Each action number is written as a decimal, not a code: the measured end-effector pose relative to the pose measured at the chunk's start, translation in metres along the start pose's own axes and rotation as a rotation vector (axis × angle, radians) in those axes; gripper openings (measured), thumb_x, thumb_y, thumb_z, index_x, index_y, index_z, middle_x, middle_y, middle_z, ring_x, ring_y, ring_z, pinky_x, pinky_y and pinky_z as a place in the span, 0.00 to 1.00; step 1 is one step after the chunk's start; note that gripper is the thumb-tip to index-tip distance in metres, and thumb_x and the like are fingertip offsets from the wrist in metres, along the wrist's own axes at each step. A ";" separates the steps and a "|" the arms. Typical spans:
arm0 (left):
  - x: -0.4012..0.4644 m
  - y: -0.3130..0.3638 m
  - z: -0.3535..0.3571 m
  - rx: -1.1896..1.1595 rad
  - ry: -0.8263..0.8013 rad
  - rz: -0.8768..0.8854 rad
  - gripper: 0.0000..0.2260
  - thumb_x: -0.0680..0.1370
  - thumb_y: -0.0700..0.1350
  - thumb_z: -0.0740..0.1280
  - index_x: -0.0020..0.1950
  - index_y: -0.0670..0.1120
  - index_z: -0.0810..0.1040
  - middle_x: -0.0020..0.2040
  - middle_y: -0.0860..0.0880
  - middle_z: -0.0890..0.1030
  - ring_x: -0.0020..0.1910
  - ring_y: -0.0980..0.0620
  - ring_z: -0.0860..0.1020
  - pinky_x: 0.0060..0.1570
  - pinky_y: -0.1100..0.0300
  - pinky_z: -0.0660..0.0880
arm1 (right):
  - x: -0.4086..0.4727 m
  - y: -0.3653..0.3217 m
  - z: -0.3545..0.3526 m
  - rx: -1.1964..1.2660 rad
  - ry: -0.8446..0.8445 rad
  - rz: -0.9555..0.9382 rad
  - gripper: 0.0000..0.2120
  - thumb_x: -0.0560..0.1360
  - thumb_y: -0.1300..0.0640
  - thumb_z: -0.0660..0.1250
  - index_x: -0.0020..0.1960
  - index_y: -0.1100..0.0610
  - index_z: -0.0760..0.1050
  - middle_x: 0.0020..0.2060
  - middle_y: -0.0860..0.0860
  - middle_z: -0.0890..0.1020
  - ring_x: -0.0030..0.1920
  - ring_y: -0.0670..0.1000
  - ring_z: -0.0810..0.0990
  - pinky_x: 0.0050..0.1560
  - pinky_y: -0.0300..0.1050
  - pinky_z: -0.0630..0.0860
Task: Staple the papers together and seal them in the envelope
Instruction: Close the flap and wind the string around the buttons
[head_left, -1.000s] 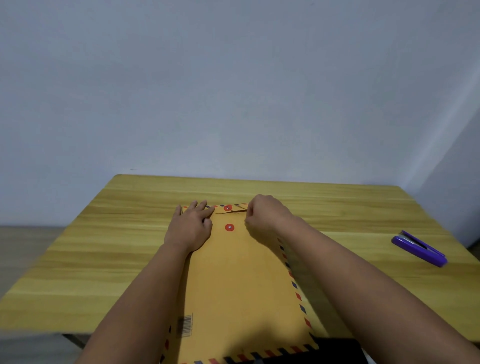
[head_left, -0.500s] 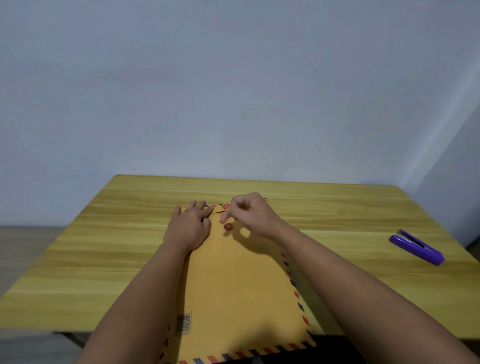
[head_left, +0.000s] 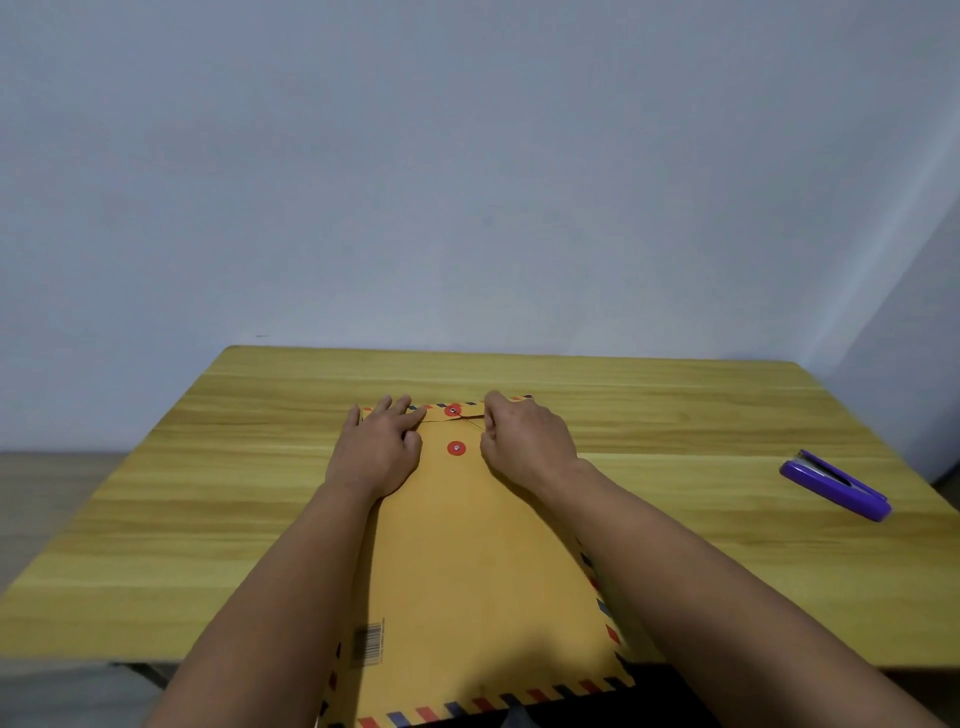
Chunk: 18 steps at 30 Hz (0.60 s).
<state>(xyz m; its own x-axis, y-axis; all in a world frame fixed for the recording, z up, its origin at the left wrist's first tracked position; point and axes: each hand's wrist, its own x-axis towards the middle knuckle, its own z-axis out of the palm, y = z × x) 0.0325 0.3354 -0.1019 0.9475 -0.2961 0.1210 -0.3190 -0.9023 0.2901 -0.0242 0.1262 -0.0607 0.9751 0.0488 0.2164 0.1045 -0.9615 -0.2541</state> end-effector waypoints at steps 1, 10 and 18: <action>0.000 0.000 0.000 -0.001 0.000 0.000 0.26 0.80 0.49 0.51 0.78 0.56 0.67 0.81 0.52 0.63 0.81 0.50 0.55 0.79 0.42 0.48 | -0.001 0.000 0.000 -0.027 -0.001 -0.029 0.07 0.80 0.58 0.62 0.57 0.53 0.73 0.45 0.53 0.82 0.44 0.60 0.78 0.41 0.50 0.71; 0.000 -0.001 0.001 -0.009 0.007 0.002 0.28 0.78 0.51 0.49 0.78 0.56 0.67 0.81 0.52 0.63 0.81 0.51 0.56 0.79 0.41 0.48 | -0.007 -0.014 0.007 -0.138 -0.127 -0.072 0.12 0.80 0.59 0.61 0.52 0.54 0.84 0.46 0.53 0.85 0.48 0.59 0.83 0.41 0.49 0.74; 0.001 -0.002 0.002 -0.008 0.016 0.008 0.25 0.81 0.48 0.53 0.78 0.56 0.67 0.81 0.52 0.63 0.81 0.50 0.56 0.79 0.41 0.49 | -0.016 -0.034 0.002 -0.166 -0.152 0.040 0.11 0.80 0.62 0.63 0.59 0.56 0.82 0.53 0.54 0.84 0.53 0.59 0.82 0.44 0.49 0.70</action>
<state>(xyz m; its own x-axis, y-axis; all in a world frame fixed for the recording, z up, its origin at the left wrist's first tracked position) 0.0344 0.3360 -0.1046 0.9444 -0.2982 0.1386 -0.3269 -0.8973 0.2966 -0.0434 0.1584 -0.0578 0.9974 0.0383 0.0615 0.0442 -0.9942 -0.0985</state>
